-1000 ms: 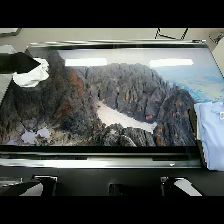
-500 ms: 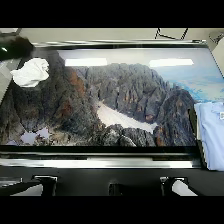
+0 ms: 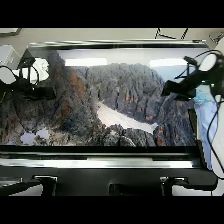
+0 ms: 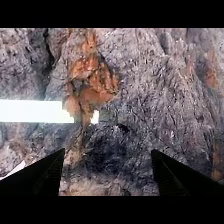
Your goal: Fold the clothes and pants, and hang the long-sleeved shirts on hangers.
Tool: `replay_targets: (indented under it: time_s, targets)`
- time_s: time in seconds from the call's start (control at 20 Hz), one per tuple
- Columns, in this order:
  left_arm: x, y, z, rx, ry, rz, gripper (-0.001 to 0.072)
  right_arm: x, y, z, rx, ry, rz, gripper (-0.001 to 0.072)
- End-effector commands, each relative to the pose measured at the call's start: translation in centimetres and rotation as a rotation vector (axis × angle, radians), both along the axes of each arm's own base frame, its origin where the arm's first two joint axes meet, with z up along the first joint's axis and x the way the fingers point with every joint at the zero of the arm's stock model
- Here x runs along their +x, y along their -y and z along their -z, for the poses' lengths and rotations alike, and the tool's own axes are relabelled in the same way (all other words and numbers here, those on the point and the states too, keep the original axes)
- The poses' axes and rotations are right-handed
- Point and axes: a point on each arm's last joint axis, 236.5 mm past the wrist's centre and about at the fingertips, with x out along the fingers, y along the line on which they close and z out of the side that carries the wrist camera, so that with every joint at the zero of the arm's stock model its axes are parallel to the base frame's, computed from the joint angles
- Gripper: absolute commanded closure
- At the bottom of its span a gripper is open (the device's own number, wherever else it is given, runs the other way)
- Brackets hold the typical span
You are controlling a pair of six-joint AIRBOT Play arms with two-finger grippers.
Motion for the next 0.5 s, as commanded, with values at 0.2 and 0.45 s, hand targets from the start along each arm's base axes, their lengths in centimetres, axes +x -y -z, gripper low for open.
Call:
replay_targets:
  time_s: [0.2, 0.45]
  targets:
    - [-0.51, -0.19, 0.97, 0.01, -0.014, 0.001, 0.0121, -0.84, -1.45, 0.89, -0.039, -0.048, -0.055, 0.0046]
    - [-0.51, -0.19, 0.97, 0.01, -0.014, 0.001, 0.0122, -0.84, -1.45, 0.89, -0.039, -0.049, -0.055, 0.0046]
